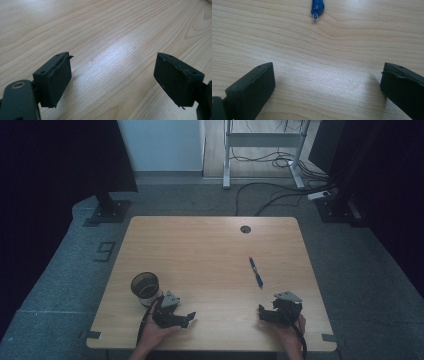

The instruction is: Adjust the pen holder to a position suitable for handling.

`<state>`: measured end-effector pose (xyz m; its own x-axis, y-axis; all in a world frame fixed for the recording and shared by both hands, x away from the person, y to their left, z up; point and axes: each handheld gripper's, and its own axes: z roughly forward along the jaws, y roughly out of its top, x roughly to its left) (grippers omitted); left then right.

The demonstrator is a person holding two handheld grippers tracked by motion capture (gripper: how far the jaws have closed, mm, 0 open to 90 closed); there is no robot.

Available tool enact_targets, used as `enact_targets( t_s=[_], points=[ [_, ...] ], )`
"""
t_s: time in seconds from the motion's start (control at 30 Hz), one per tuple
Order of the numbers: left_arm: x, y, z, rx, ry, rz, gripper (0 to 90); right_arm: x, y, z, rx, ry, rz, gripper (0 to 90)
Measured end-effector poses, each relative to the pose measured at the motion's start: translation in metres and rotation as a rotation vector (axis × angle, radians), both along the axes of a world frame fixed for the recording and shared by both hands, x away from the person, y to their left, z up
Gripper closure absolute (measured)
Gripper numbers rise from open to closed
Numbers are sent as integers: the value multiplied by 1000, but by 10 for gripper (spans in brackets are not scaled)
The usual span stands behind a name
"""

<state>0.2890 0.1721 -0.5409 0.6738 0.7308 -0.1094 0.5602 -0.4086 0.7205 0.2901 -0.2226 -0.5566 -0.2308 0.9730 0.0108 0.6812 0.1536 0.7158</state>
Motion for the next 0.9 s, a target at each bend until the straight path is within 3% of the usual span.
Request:
enact_targets(
  t_s=[0.4,0.67,0.9],
  points=[
    [-2,1,3,-15,-15,-1,152,0,0,0,0,2,-1,0],
    [-8,5,21,-28,-74,-5,154,1,0,0,3,3,1,0],
    [-12,10,31,-54,-91,-7,153,1,0,0,2,4,1,0]
  ],
)
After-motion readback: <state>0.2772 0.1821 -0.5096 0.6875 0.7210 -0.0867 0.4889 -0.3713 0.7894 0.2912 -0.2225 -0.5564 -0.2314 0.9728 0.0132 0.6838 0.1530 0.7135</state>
